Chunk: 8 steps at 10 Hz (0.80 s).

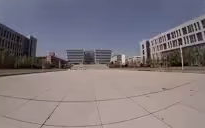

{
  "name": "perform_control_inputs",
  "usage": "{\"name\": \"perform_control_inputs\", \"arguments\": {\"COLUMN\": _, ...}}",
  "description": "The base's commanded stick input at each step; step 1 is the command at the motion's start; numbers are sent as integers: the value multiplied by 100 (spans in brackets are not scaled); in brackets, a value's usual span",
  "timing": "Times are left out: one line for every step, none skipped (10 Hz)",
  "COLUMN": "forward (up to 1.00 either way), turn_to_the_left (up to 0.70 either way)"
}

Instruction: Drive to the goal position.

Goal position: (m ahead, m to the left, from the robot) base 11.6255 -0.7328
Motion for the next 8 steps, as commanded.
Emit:
{"name": "perform_control_inputs", "arguments": {"forward": 4, "turn_to_the_left": 0}}
{"name": "perform_control_inputs", "arguments": {"forward": 4, "turn_to_the_left": 0}}
{"name": "perform_control_inputs", "arguments": {"forward": 4, "turn_to_the_left": 0}}
{"name": "perform_control_inputs", "arguments": {"forward": 4, "turn_to_the_left": 0}}
{"name": "perform_control_inputs", "arguments": {"forward": 4, "turn_to_the_left": 0}}
{"name": "perform_control_inputs", "arguments": {"forward": 4, "turn_to_the_left": 0}}
{"name": "perform_control_inputs", "arguments": {"forward": 4, "turn_to_the_left": 0}}
{"name": "perform_control_inputs", "arguments": {"forward": 4, "turn_to_the_left": 0}}
